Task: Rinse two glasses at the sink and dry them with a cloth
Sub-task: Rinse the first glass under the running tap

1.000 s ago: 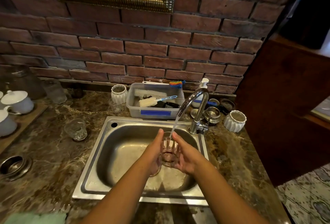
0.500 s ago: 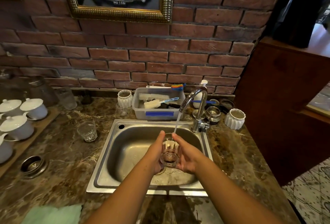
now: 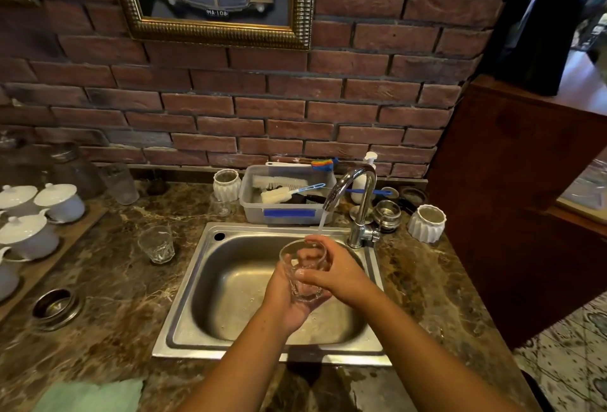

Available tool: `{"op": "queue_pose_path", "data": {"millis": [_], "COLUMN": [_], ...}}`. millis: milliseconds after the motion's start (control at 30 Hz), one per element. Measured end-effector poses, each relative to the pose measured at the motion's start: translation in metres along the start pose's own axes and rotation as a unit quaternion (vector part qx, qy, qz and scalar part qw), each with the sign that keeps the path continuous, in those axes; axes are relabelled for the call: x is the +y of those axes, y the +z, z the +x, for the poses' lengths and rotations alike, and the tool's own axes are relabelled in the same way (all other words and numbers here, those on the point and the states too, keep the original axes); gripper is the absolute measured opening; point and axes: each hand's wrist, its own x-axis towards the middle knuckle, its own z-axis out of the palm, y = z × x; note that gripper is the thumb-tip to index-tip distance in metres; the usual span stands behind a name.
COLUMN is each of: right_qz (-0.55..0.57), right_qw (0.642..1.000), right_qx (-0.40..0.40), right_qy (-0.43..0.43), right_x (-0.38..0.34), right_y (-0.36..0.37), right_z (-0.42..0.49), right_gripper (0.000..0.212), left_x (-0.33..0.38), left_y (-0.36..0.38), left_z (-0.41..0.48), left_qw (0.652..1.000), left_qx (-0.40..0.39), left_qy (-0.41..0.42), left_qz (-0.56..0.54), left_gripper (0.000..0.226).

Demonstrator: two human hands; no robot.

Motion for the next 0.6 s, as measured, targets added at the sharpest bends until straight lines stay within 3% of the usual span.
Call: {"op": "queue_pose_path", "data": {"millis": [167,267,400,600], "right_qz": [-0.143,-0.283,-0.414,-0.525], "right_qw": [0.986,0.947,0.877,0.812], "right_qx": [-0.078,-0.142,-0.234,-0.252], "right_qy": [-0.026,-0.061,-0.072,-0.020], "right_x": [-0.020,-0.035,-0.047,-0.023], "right_y": [-0.016,-0.031,-0.044,-0.059], "right_z": [-0.005,-0.003,0.002,0.009], "right_gripper": [0.081,0.086,0.073,0.074], "left_x": [-0.002,-0.005,-0.013,-0.031], "left_y": [-0.003,-0.006,-0.002,0.010], "left_z": [0.002,0.005,0.010,0.021], "left_qw": [1.000,0.996,0.984,0.954], "left_qx": [-0.001,0.007,-0.019,-0.016], "left_qy": [-0.006,-0.010,-0.028,-0.014], "left_qz": [0.029,0.093,0.175,0.297], "left_gripper": [0.046,0.051,0.054,0.033]}}
